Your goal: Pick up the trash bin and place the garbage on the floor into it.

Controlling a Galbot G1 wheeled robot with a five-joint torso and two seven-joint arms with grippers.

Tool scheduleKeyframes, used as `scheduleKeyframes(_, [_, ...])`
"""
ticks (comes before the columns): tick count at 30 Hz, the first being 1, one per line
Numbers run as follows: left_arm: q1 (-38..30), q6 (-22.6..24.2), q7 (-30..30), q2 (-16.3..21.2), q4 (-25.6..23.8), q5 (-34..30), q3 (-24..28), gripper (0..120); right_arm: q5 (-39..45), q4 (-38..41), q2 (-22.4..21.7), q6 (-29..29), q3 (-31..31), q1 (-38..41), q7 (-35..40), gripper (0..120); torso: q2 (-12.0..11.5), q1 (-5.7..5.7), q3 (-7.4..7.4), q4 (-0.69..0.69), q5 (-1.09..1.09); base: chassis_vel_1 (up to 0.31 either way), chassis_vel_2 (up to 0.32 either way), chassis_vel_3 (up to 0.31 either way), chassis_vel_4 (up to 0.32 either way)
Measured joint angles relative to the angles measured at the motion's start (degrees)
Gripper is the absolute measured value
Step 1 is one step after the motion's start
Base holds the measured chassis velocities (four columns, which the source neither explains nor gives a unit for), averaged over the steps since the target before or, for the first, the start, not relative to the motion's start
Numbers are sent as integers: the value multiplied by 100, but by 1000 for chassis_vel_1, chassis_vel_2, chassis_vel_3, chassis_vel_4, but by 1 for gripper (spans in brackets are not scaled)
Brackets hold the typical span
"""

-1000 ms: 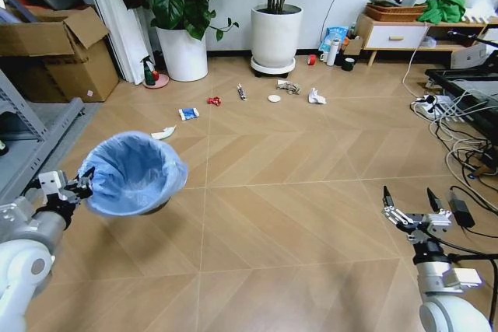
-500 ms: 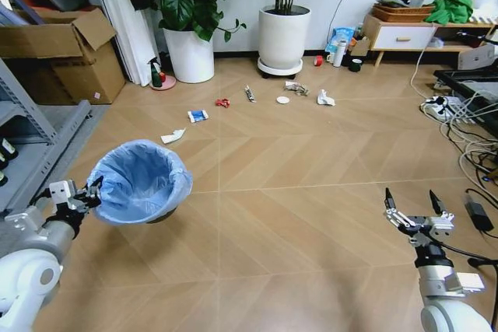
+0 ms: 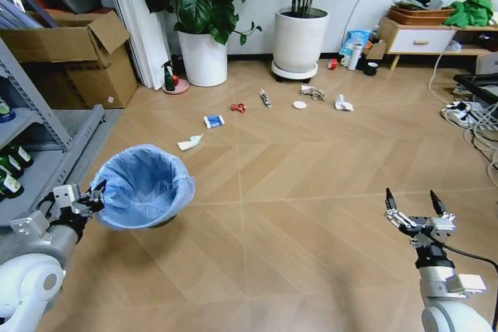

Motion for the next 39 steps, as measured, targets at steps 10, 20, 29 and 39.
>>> scheduleKeyframes(10, [-4,0,7,-9,22,16,12,1,30,-15,1,23,2,18,-32,100,0,0,0,-1,-1,-126,323,130,-311])
scheduleKeyframes(20, [-26,-1,9,-26,51,19,26,1,30,-46,10,69,-2,47,-54,100,-1,0,1,1,3,-138,336,143,-337])
scheduleKeyframes(29, [-36,-4,9,-57,61,34,45,1,29,-88,7,165,-7,57,-77,100,0,0,1,-2,-1,-130,317,131,-341])
scheduleKeyframes(39, [-61,-2,-17,-71,56,34,59,1,42,-102,-29,184,-8,71,-94,100,0,0,1,0,1,-23,213,29,-203])
